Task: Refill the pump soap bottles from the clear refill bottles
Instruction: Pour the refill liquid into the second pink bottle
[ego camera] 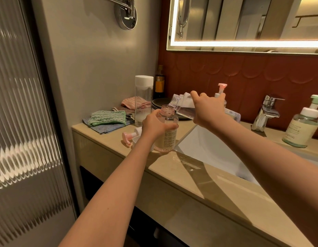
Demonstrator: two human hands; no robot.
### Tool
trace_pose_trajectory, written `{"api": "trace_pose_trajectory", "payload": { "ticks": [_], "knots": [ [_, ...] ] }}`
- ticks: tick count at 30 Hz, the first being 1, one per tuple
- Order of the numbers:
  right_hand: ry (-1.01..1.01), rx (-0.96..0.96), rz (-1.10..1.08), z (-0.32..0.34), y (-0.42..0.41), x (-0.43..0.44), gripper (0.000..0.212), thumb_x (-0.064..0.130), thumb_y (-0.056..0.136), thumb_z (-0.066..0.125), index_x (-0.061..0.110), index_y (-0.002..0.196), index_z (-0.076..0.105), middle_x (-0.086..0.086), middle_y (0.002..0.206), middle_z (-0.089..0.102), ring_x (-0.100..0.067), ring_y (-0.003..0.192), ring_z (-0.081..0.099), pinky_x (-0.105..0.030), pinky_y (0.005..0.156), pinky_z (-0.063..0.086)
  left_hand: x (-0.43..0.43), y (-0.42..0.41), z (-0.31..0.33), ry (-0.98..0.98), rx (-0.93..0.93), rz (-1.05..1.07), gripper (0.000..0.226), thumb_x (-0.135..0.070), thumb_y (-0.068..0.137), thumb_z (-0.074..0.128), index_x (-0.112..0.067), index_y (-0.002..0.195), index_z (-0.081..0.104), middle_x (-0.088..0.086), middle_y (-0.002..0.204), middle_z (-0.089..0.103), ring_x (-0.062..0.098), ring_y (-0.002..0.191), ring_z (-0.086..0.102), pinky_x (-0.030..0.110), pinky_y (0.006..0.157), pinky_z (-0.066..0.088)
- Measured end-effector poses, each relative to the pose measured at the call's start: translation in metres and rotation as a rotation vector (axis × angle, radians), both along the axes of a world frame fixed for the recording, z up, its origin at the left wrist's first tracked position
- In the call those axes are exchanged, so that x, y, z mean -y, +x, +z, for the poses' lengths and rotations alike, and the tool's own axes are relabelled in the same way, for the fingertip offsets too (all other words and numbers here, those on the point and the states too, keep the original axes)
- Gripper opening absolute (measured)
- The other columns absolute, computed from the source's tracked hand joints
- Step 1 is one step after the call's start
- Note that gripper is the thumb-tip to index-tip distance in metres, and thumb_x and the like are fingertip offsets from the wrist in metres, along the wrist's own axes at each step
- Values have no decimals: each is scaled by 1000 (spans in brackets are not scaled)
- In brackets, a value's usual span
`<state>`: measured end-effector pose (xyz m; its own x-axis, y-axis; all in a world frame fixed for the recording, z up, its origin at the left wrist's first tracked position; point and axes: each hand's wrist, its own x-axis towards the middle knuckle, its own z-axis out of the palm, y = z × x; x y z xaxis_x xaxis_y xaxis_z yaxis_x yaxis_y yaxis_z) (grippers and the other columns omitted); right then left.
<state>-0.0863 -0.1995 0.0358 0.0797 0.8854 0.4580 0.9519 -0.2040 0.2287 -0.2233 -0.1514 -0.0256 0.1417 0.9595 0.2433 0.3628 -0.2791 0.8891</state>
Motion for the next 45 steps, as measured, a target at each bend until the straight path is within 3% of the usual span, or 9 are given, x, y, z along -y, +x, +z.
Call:
{"api": "trace_pose_trajectory", "payload": {
  "ticks": [45],
  "knots": [
    [13,21,8,1,-3,4,64,15,83,65,13,137,31,-9,113,56,-28,100,59,-56,106,21,-2,1,-1,9,-3,-6,88,-31,70,79,-13,143,32,5,145,41,26,131,38,40,101,38]
  ]
}}
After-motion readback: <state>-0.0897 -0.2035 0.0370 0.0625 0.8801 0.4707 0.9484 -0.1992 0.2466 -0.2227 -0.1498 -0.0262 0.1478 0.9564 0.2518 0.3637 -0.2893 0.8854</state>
